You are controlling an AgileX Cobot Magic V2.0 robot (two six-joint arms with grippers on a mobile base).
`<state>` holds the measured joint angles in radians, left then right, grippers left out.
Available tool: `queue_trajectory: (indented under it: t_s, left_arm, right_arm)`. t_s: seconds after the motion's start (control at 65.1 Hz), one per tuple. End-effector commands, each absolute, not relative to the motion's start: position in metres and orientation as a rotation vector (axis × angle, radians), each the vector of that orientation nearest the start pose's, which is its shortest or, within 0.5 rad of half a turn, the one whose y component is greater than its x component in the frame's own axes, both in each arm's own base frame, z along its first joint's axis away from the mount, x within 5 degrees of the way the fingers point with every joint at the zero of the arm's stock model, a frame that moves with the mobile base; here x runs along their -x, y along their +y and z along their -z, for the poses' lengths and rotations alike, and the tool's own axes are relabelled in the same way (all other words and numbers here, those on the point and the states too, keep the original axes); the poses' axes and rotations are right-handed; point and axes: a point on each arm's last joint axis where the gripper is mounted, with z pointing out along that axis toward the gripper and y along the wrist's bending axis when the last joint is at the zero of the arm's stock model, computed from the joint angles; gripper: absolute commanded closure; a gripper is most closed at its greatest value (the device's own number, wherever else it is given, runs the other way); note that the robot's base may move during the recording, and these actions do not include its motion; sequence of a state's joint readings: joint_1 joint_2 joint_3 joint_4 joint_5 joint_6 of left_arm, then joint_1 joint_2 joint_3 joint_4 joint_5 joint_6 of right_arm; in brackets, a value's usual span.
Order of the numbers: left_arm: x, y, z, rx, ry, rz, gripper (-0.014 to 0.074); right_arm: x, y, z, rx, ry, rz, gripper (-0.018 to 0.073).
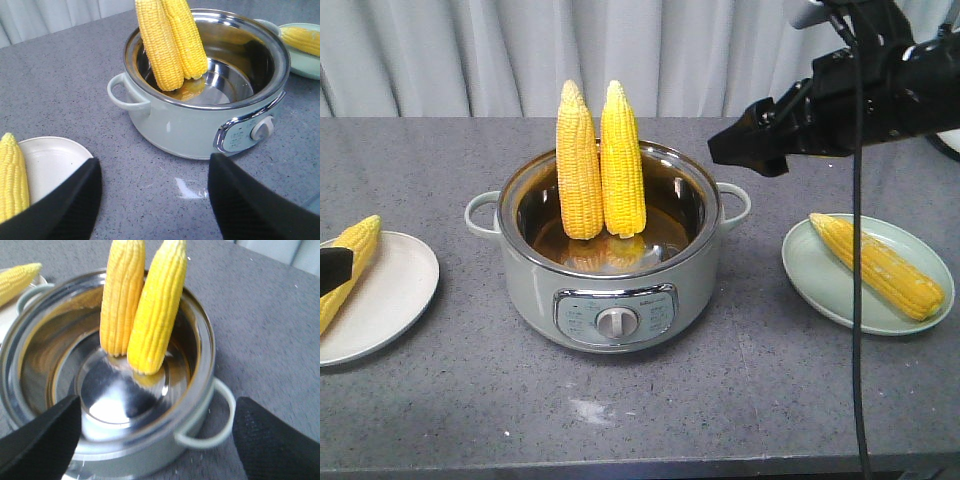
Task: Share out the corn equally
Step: 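Reach the right gripper to the top of a corn cob in the pot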
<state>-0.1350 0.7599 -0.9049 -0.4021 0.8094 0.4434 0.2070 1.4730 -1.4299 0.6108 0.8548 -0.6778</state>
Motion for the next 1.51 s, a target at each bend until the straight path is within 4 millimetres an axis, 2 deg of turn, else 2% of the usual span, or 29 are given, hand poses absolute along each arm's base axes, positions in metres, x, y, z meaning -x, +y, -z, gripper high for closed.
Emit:
queue_trajectory:
  t_s: [0.0,0.43,0.753,1.03,1.306,1.383,1.491]
  left_arm:
    - [-0.132,-0.045,-0.392,-0.439,1.965,0.312,0.0143]
    - [-0.132,-0.045,-0.392,-0.439,1.965,0.312,0.0143]
    - [-0.132,-0.045,-0.392,-0.439,1.965,0.312,0.0143]
    - [-0.132,-0.045,-0.392,-0.439,1.965,0.312,0.0143]
    - [-0.132,-0.045,-0.392,-0.440,1.966,0.312,0.0143]
    - [-0.132,-0.045,-0.392,-0.439,1.965,0.312,0.0143]
    - [-0.132,-0.045,-0.392,-0.439,1.965,0.312,0.0143]
  right_arm:
    - [-0.323,0.110,-0.411,0.704,1.992,-0.503,-0.0021]
    - [-0.400,0.137,-0.394,0.767,1.970,-0.668,-0.0021]
    - [-0.444,0.152,-0.380,0.766,1.934,-0.757,-0.0021]
    - [-0.466,0.161,-0.369,0.756,1.905,-0.851,-0.0021]
    - [-0.468,0.186,-0.350,0.798,1.929,-0.871,-0.0020]
    - [-0.469,0.190,-0.346,0.800,1.934,-0.874,-0.0003]
    - [-0.470,0.191,-0.346,0.788,1.928,-0.868,0.0066]
